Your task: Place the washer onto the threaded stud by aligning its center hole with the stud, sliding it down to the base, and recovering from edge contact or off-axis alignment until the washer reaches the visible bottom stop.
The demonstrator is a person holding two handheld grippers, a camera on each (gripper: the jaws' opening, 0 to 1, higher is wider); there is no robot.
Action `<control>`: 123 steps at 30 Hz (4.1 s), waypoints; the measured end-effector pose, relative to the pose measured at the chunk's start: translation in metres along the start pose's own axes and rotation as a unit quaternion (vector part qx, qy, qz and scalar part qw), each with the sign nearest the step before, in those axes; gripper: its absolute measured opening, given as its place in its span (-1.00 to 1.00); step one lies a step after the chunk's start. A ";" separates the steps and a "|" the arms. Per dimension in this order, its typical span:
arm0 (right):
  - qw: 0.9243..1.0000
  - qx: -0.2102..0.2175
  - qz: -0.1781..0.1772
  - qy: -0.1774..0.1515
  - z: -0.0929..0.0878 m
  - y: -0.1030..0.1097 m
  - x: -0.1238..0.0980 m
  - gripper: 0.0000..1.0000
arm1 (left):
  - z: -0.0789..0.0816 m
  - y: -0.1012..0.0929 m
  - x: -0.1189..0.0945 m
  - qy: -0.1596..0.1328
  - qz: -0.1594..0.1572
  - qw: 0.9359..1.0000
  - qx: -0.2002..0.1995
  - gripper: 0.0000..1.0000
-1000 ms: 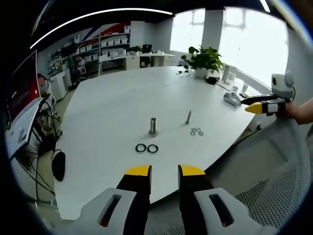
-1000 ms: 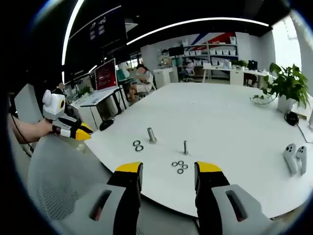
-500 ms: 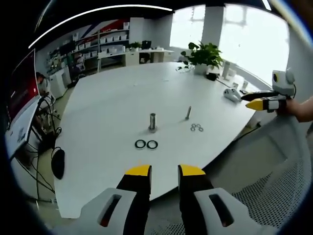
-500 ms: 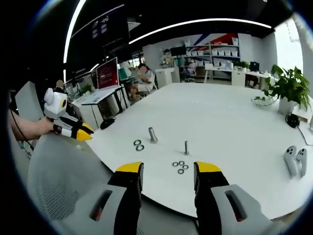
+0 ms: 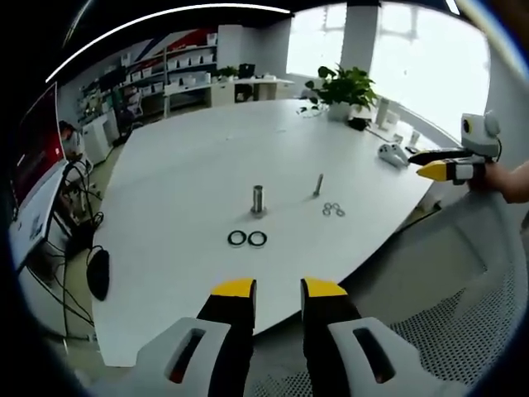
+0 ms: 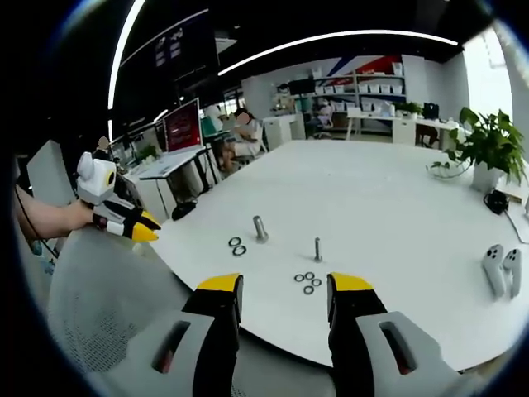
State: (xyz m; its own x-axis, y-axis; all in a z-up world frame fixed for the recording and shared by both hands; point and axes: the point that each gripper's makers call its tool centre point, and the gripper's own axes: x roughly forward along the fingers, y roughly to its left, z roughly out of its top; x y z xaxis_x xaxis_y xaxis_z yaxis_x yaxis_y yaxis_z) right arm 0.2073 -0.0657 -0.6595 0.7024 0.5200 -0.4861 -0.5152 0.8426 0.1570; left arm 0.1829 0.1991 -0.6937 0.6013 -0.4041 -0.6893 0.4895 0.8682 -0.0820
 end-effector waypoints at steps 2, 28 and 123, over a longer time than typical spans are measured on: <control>1.000 0.003 -0.002 0.000 -0.001 -0.001 0.000 -0.14 | -0.001 0.001 0.000 0.003 0.003 1.000 -0.001 -0.62; 0.999 0.032 -0.017 -0.018 0.003 -0.007 -0.003 -0.13 | -0.018 0.000 0.003 0.049 -0.005 0.999 -0.002 -0.65; 1.000 0.024 -0.012 -0.013 0.001 -0.009 -0.003 -0.20 | -0.001 0.025 0.191 0.255 -0.086 0.941 0.203 -0.35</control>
State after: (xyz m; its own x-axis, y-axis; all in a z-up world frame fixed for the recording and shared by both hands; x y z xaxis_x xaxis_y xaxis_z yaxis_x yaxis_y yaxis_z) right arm 0.2105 -0.0752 -0.6583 0.7271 0.5024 -0.4678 -0.4744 0.8603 0.1866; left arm 0.3087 0.1438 -0.8283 0.1605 -0.2484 -0.9553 0.8155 0.5786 -0.0135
